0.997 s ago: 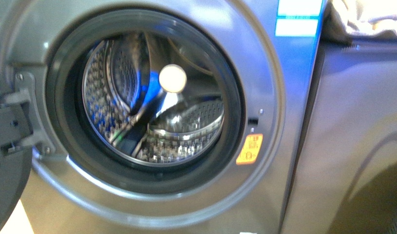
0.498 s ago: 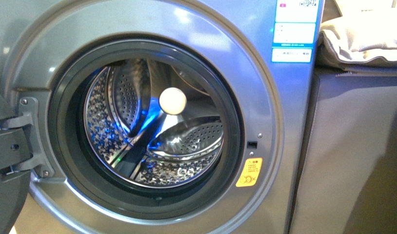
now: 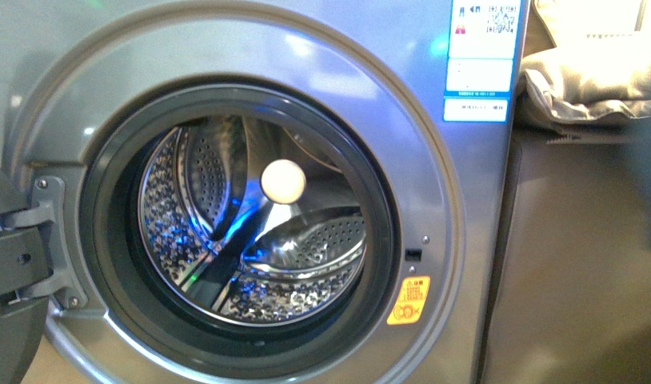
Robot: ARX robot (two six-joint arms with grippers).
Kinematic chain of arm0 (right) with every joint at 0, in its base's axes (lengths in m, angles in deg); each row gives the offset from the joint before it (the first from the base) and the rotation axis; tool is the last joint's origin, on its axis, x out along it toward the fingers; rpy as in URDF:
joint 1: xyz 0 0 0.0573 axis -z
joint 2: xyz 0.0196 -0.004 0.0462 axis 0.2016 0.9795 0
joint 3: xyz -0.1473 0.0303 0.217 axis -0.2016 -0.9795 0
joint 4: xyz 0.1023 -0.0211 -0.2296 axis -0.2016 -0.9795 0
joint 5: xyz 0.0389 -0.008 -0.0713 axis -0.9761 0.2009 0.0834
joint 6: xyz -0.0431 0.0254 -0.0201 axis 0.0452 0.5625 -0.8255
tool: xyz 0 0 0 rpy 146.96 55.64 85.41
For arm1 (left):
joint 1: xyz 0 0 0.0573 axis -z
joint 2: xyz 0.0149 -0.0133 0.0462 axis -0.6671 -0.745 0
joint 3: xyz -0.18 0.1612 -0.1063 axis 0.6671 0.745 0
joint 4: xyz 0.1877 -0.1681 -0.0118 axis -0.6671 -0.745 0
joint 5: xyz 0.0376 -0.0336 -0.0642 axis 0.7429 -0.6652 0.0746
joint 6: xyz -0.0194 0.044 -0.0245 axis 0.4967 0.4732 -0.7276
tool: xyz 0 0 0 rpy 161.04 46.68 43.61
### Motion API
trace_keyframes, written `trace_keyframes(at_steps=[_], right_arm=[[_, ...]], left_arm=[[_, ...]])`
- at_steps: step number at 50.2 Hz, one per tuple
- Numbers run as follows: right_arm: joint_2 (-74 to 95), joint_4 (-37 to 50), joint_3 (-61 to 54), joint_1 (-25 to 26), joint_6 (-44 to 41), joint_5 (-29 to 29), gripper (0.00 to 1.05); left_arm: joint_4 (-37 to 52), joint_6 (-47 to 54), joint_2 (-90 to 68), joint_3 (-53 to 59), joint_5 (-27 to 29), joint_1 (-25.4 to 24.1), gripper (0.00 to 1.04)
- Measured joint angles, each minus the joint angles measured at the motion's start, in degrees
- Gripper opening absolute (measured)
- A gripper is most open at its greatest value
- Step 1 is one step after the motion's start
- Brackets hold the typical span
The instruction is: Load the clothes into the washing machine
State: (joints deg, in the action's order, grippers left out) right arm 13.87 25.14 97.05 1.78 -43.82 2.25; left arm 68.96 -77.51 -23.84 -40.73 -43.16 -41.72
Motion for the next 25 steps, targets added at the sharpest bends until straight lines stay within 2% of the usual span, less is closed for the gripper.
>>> trace_keyframes(at_steps=[17, 21, 25], right_arm=[[-0.04, -2.12, 1.86, -18.16, -5.68, 9.03, 0.08], [0.72, -2.78, 3.54, -24.46, -7.76, 11.98, 0.08], [1.49, -3.30, 4.09, -28.55, -8.70, 13.33, 0.08]], left_arm=[[0.00, 0.00, 0.00, 0.00, 0.02, 0.00, 0.98], [0.00, 0.00, 0.00, 0.00, 0.02, 0.00, 0.98], [0.00, 0.02, 0.00, 0.00, 0.02, 0.00, 0.98]])
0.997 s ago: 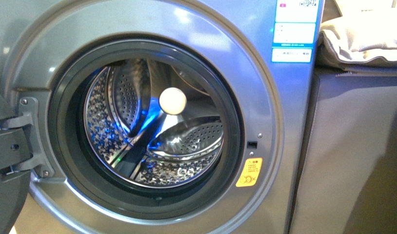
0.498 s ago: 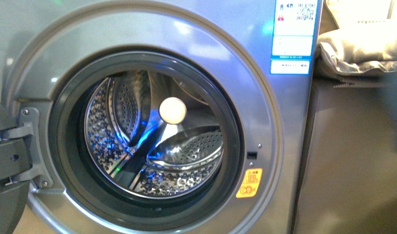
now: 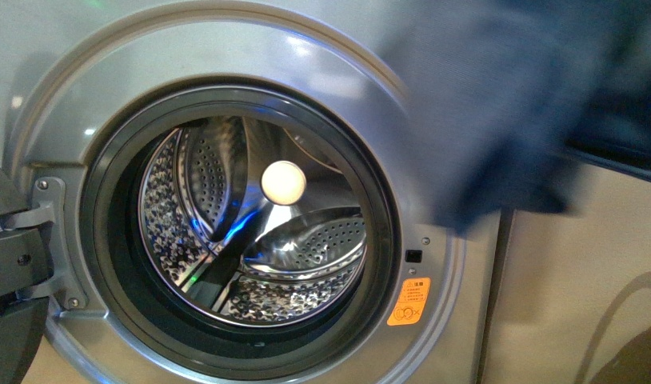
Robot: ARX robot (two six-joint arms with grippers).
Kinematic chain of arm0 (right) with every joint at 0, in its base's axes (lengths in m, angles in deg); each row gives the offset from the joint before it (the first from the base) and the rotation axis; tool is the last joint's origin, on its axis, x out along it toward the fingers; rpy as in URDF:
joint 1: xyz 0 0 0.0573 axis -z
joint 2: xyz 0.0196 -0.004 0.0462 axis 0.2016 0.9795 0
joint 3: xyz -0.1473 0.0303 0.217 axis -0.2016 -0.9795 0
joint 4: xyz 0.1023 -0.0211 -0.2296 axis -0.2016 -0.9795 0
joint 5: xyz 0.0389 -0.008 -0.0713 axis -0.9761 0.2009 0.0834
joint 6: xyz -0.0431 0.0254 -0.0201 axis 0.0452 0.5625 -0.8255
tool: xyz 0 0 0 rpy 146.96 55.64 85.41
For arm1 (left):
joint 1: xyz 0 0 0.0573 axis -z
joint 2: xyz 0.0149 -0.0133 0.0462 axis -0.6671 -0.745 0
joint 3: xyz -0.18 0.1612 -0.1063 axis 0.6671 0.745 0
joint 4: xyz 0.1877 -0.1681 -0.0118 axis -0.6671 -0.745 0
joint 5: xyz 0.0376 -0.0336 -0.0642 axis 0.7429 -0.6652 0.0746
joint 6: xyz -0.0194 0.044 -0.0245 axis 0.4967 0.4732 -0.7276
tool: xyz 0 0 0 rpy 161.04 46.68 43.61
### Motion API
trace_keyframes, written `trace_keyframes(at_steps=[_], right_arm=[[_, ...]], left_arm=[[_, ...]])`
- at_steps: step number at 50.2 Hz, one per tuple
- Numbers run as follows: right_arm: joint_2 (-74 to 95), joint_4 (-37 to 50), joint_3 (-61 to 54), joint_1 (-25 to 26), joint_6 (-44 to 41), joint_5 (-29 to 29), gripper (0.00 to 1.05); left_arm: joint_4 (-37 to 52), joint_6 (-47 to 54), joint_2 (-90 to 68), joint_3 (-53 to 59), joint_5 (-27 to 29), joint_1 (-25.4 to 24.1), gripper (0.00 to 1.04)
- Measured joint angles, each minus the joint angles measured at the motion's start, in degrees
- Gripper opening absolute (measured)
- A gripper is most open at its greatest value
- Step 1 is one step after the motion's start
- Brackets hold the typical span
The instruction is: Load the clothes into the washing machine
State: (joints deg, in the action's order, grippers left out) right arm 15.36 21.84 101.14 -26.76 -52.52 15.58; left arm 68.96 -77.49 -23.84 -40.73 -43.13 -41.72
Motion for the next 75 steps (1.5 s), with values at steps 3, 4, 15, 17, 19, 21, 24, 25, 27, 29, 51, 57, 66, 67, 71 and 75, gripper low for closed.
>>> trace_keyframes(at_steps=[3, 4, 15, 17, 19, 21, 24, 25, 27, 29, 51, 57, 66, 67, 71, 75], right_arm=[[0.63, -0.35, 0.15, -2.82, -0.81, 0.92, 0.08], [0.87, -0.46, 0.22, -3.72, -1.01, 1.18, 0.08], [4.00, -0.87, 2.36, -12.76, -3.56, 4.76, 0.08], [4.22, -0.87, 2.71, -13.53, -3.74, 4.98, 0.08], [4.48, -0.85, 3.08, -14.34, -3.82, 5.31, 0.08], [4.61, -0.81, 3.28, -14.82, -3.91, 5.46, 0.08], [4.61, -0.50, 3.34, -15.34, -4.07, 5.75, 0.08], [4.61, -0.44, 3.37, -15.43, -4.17, 5.79, 0.08], [4.61, -0.42, 3.39, -15.47, -4.20, 5.86, 0.08], [4.61, -0.42, 3.39, -15.50, -4.24, 5.99, 0.08], [4.68, -0.39, 3.39, -15.47, -4.61, 6.40, 0.08], [4.68, -0.39, 3.39, -15.47, -4.59, 6.38, 0.08], [4.70, -0.39, 3.39, -15.54, -4.59, 6.38, 0.08], [4.70, -0.39, 3.39, -15.52, -4.59, 6.38, 0.08], [4.70, -0.39, 3.39, -15.52, -4.61, 6.40, 0.08], [4.72, -0.39, 3.39, -15.52, -4.61, 6.38, 0.08]], left_arm=[[0.00, 0.00, 0.00, 0.00, 0.00, 0.00, 0.98], [0.00, 0.00, 0.00, 0.00, -0.02, 0.00, 0.98], [0.00, 0.00, 0.00, 0.00, 0.00, 0.00, 0.98], [0.00, 0.00, 0.00, 0.00, -0.02, 0.00, 0.98], [0.00, 0.00, 0.00, 0.00, 0.00, 0.00, 0.98], [0.00, 0.00, 0.00, 0.00, 0.00, 0.00, 0.98], [0.00, 0.00, 0.00, 0.00, 0.00, 0.00, 0.98], [0.00, 0.00, 0.00, 0.00, 0.00, 0.00, 0.98], [0.00, 0.00, 0.00, 0.00, 0.00, 0.00, 0.98], [0.00, 0.00, 0.00, 0.00, -0.02, 0.00, 0.98], [0.00, 0.00, 0.00, 0.00, 0.00, 0.00, 0.98], [-1.40, -1.92, -0.85, -0.44, -4.81, -1.57, 0.98], [-3.30, -14.64, -7.72, -2.69, -24.74, -8.13, 0.98], [-2.95, -15.41, -8.09, -2.99, -25.03, -8.09, 0.98], [-1.09, -17.00, -9.73, -4.66, -25.66, -7.32, 0.98], [2.43, -18.03, -13.88, -7.65, -28.72, -7.39, 0.98]])
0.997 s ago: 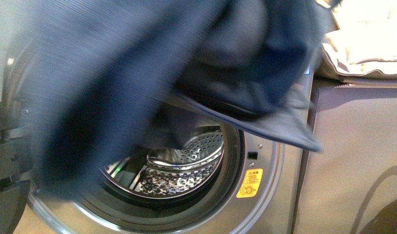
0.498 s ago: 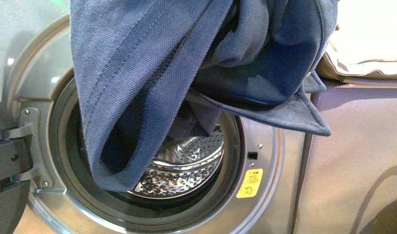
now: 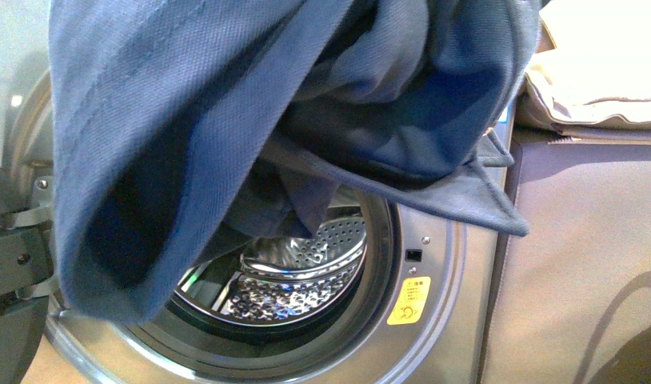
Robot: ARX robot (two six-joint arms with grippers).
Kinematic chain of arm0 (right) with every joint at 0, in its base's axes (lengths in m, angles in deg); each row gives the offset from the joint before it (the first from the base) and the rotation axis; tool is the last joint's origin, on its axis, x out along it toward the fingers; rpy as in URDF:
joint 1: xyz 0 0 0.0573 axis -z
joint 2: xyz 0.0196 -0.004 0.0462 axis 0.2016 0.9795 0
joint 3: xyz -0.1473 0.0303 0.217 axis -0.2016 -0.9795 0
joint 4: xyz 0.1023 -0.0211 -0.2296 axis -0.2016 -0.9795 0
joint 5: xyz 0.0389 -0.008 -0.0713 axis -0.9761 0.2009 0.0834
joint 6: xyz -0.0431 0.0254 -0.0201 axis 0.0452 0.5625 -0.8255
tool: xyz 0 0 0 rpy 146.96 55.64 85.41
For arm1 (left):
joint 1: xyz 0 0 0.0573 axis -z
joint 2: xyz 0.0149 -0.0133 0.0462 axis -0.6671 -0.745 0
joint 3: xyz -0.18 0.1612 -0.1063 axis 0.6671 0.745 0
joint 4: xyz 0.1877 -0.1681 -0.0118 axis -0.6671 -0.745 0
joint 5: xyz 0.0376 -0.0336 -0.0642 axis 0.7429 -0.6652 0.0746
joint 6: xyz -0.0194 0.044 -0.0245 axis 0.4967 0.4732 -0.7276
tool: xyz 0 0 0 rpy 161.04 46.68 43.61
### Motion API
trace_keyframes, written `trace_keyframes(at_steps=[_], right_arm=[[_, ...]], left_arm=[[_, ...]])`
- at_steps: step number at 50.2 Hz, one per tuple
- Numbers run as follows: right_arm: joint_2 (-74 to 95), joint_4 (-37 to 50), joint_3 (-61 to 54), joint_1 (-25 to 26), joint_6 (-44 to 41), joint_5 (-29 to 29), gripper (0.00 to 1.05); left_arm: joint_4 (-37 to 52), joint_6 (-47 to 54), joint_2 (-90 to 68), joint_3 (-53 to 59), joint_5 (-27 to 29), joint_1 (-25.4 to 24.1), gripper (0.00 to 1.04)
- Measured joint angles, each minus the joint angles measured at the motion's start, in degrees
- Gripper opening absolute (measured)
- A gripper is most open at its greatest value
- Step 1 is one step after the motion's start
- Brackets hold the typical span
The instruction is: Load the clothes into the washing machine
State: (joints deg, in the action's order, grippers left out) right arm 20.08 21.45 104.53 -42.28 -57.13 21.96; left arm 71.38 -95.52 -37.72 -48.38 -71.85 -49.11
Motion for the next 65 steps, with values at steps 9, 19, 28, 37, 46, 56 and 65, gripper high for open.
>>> trace_keyframes(at_steps=[9, 19, 28, 37, 46, 56, 65], right_arm=[[0.00, 0.00, 0.00, 0.00, 0.00, 0.02, 0.08], [0.00, 0.00, 0.00, 0.00, 0.00, 0.02, 0.08], [0.00, 0.00, 0.00, 0.00, 0.00, 0.00, 0.08], [0.00, 0.00, 0.00, 0.00, 0.00, 0.02, 0.08], [0.00, 0.00, 0.00, 0.00, 0.00, 0.00, 0.08], [0.00, 0.00, 0.00, 0.00, 0.00, 0.02, 0.08], [0.00, 0.00, 0.00, 0.00, 0.00, 0.02, 0.08]], left_arm=[[8.46, -0.15, -12.20, -8.37, -5.88, -2.38, 0.98], [13.68, 1.22, -24.13, -16.85, -9.99, -4.02, 0.98], [19.43, -2.03, -31.85, -23.89, -16.39, -5.01, 0.98], [25.68, -6.12, -37.57, -28.55, -21.99, -3.72, 0.98], [31.08, -8.44, -39.43, -31.65, -26.62, -0.61, 0.98], [32.94, -8.09, -41.38, -34.12, -29.59, 4.50, 0.98], [32.11, -4.87, -44.50, -35.69, -28.87, 9.49, 0.98]])
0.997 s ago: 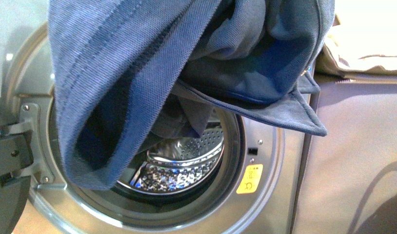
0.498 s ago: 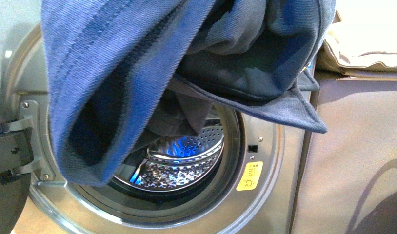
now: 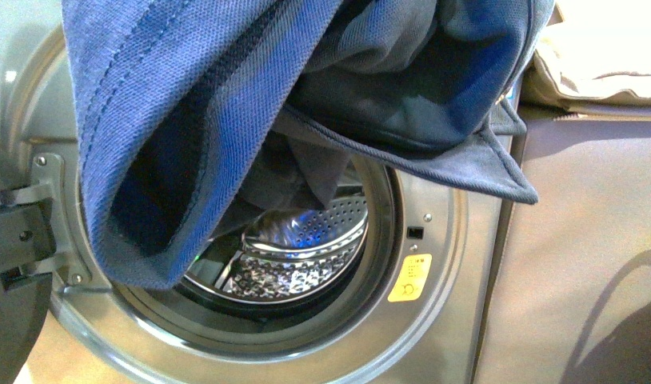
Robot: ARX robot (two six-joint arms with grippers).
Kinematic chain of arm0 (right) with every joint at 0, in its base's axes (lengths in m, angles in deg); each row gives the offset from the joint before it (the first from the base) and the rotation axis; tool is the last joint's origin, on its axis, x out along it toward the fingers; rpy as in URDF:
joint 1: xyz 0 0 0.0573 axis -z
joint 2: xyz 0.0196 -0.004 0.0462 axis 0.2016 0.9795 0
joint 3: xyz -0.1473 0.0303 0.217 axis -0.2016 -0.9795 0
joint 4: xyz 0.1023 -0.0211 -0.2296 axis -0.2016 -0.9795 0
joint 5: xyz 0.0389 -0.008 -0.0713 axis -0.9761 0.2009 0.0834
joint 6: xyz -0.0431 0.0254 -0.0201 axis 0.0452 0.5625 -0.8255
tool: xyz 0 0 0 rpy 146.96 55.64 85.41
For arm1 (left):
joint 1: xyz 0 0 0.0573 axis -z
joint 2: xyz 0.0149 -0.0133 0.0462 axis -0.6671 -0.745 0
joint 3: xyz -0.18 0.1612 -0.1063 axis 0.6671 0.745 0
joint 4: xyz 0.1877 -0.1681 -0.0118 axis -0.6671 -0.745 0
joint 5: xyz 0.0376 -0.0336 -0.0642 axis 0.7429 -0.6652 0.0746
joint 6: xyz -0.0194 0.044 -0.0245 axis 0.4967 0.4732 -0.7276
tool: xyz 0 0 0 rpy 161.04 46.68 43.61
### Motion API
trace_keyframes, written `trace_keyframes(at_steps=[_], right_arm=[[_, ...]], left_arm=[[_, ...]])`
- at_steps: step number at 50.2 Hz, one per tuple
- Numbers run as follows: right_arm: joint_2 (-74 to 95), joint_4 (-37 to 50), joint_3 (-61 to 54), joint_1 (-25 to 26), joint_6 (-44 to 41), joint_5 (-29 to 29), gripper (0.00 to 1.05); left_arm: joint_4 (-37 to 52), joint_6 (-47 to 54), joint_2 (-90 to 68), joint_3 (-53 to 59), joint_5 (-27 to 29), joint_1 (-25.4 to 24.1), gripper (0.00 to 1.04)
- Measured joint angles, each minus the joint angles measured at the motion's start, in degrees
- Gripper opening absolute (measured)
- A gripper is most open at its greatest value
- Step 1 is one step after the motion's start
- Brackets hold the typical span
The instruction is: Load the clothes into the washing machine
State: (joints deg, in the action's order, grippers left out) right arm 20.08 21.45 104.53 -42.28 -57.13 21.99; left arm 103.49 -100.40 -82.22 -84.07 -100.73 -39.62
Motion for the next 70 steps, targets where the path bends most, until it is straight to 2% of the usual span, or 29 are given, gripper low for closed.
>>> trace_keyframes(at_steps=[8, 13, 15, 27, 40, 60, 70], right_arm=[[0.00, 0.00, 0.00, 0.00, 0.00, 0.00, 0.08], [0.00, 0.00, 0.00, 0.00, 0.00, 0.00, 0.08], [0.00, 0.00, 0.00, 0.00, 0.00, 0.00, 0.08], [0.00, 0.04, 0.00, 0.00, 0.00, 0.02, 0.08], [0.00, 0.09, 0.02, 0.00, -0.02, 0.04, 0.08], [0.00, 0.09, 0.02, 0.04, -0.15, 0.24, 0.08], [0.00, 0.09, 0.02, 0.04, -0.15, 0.24, 0.08]], left_arm=[[-0.33, 3.82, -4.37, -2.08, 6.71, 5.77, 0.98], [0.42, 4.68, -5.86, -2.89, 10.62, 7.76, 0.98], [1.05, 5.22, -6.60, -3.41, 13.40, 9.14, 0.98], [8.98, 6.45, -7.56, -3.39, 21.99, 15.32, 0.98], [10.84, 13.03, -10.54, -3.39, 33.24, 23.26, 0.98], [14.43, 13.35, -14.05, -4.61, 36.17, 26.05, 0.98], [17.77, 11.87, -14.38, -4.48, 33.83, 25.90, 0.98]])
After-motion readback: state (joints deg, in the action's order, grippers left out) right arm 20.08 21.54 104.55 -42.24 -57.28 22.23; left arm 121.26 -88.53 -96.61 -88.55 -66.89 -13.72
